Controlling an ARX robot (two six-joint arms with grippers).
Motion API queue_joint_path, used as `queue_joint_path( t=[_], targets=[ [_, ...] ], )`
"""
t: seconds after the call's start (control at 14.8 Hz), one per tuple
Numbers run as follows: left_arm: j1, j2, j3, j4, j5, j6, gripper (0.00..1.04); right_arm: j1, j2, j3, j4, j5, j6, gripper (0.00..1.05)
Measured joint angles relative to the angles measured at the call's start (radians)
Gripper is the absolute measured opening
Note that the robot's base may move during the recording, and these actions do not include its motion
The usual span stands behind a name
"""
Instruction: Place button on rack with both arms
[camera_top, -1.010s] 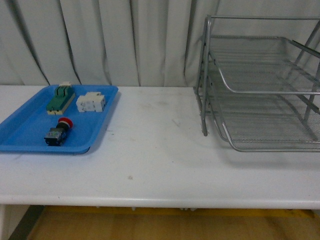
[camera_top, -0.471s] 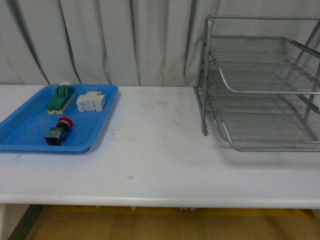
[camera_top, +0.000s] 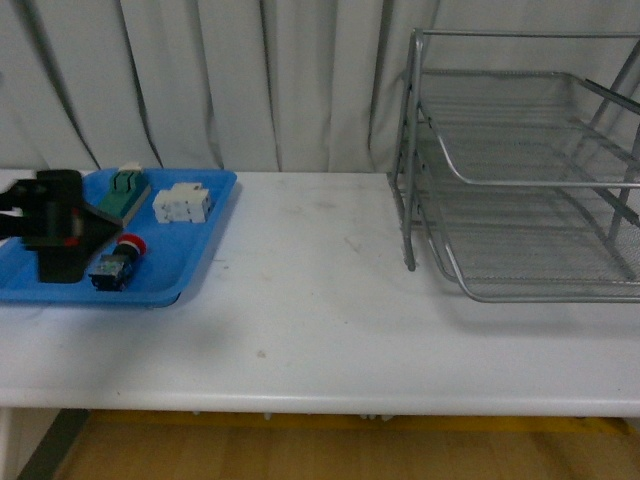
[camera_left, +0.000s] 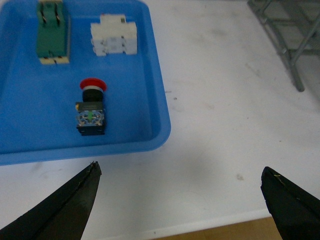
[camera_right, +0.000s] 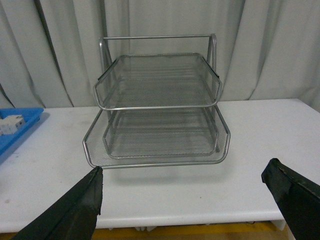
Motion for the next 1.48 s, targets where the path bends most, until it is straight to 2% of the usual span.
queue_joint_path(
  t=[0.27, 0.47, 0.81, 1.14, 1.21, 1.48],
  targets=[
    [0.043, 0.423, 0.363, -0.106, -0.009, 0.051, 0.98, 0.0, 0.0, 0.0, 0.0, 0.0, -0.001, 0.98],
    [0.093, 0.642, 0.621, -0.221, -0.019, 0.068, 0.98, 0.0, 0.0, 0.0, 0.0, 0.0, -0.001, 0.98],
    [0.119, 0.78, 0.82, -0.311, -0.023, 0.064, 0.98, 0.0, 0.0, 0.0, 0.0, 0.0, -0.001, 0.98],
    [0.117, 0.883, 0.926, -0.37, -0.048, 0.022, 0.98, 0.0, 0.0, 0.0, 0.0, 0.0, -0.001, 0.98],
    [0.112, 0.893, 0.927, -0.365, -0.07, 0.025, 0.94, 0.0, 0.0, 0.0, 0.0, 0.0, -0.001, 0.98],
    [0.104, 0.888, 0.904, -0.347, -0.1, 0.037, 0.51, 0.0, 0.0, 0.0, 0.0, 0.0, -0.001, 0.98]
  ],
)
